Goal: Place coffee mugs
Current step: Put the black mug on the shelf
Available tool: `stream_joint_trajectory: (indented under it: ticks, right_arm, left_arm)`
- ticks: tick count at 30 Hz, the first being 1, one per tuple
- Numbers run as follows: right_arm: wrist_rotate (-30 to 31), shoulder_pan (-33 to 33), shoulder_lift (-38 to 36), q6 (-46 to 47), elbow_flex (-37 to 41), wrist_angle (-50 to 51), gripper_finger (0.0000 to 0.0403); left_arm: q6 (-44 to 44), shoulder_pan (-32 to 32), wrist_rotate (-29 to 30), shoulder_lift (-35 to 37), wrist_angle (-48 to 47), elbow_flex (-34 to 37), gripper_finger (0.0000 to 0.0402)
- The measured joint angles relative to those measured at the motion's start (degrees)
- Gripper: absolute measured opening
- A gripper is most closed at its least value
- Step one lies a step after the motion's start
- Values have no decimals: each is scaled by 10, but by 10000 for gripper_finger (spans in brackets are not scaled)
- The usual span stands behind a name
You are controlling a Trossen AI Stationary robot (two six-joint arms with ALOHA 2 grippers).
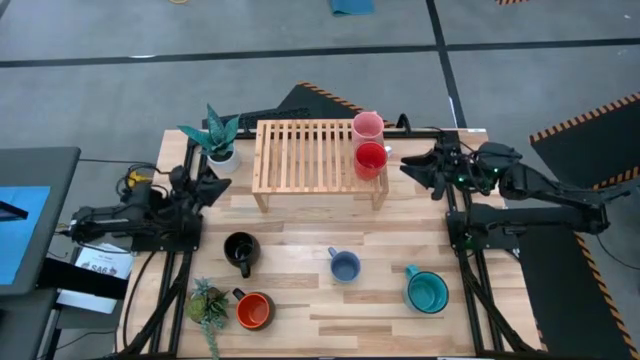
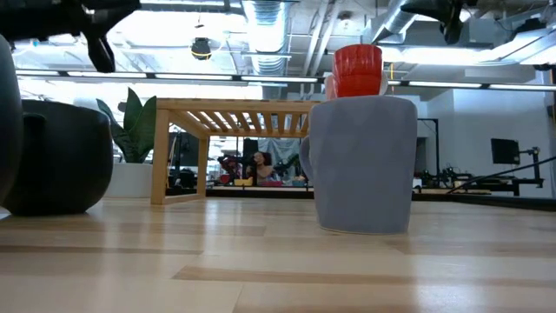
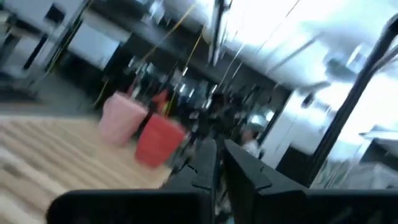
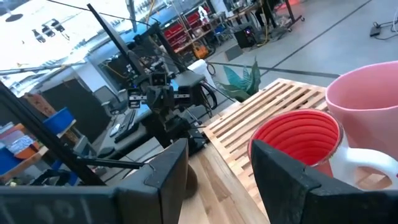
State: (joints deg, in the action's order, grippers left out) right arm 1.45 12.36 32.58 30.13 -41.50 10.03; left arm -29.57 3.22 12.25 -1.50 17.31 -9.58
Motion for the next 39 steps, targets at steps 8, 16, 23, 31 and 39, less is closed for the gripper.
stream_joint_trajectory:
  ticks: [8,16,23,31,39]
  right_arm:
    - [0,1,0,-2,0,1,202]
    - [0,1,0,-2,0,2,202]
    - [0,1,0,-2,0,2,202]
    - [0,0,0,-2,0,2,202]
    - [1,0,0,-2,0,6,202]
  left_arm:
    - [-22,0,-119,-134,-388,-212,130]
    - [-24,-13,-272,-281,-610,-314,221]
    - [-26,-82,-183,-377,-673,-313,218]
    - [-46,-141,-55,-465,-679,-313,215]
    - [-40,-187,-37,-559,-685,-313,215]
